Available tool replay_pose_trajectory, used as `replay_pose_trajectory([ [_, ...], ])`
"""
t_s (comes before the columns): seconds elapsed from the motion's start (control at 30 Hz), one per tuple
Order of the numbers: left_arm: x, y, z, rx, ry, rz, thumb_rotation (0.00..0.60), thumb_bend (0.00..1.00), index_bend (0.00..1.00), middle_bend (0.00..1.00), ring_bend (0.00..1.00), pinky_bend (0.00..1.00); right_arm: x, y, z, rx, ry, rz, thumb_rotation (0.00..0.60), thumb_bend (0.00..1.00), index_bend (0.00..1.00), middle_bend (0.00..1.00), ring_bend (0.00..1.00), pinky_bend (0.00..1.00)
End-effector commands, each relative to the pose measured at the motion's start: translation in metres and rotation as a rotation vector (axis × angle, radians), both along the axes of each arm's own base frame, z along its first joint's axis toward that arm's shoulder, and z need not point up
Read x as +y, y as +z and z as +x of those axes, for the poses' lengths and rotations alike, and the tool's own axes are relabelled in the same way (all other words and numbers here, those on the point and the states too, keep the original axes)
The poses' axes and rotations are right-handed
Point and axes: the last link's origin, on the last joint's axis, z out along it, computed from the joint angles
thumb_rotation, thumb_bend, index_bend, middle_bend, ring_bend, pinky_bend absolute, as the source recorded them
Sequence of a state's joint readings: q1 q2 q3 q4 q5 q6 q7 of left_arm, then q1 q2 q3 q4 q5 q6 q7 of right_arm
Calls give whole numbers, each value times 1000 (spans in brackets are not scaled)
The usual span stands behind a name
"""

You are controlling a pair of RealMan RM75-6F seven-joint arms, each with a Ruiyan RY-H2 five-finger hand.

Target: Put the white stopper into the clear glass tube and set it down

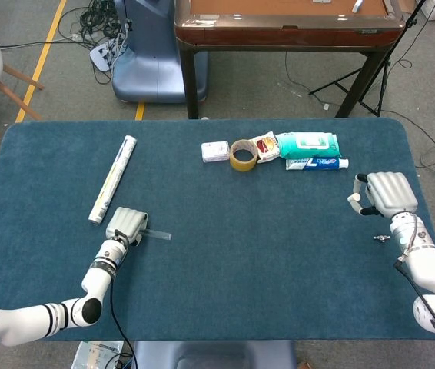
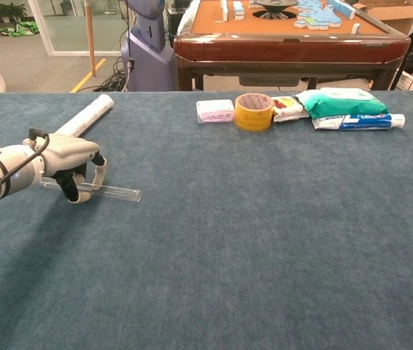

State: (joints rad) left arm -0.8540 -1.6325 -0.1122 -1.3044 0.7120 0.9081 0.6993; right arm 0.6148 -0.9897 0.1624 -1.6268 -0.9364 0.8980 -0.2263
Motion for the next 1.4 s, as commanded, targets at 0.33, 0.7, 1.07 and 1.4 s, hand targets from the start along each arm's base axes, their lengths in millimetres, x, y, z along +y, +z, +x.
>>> replay_pose_trajectory([
  [0.33, -1, 22, 8, -77, -28, 56, 600, 354, 580, 970, 958, 971, 1, 1, 1, -9, 5, -6, 600, 343, 563, 882, 909, 837],
  [0.7, -3, 65, 32, -425, 73, 44, 600, 354, 623, 1000, 985, 995, -2, -3, 27, -103, 62, 8, 600, 342, 571, 882, 909, 837],
  [1.07, -12, 72, 54, -592, 121, -50, 600, 354, 637, 1000, 993, 998, -11, -14, 91, -261, 196, 63, 600, 343, 578, 882, 909, 837],
  [1.4, -7, 56, 82, -665, 154, -89, 600, 354, 636, 1000, 994, 998, -8, -38, 160, -368, 339, 147, 600, 343, 584, 882, 909, 837],
])
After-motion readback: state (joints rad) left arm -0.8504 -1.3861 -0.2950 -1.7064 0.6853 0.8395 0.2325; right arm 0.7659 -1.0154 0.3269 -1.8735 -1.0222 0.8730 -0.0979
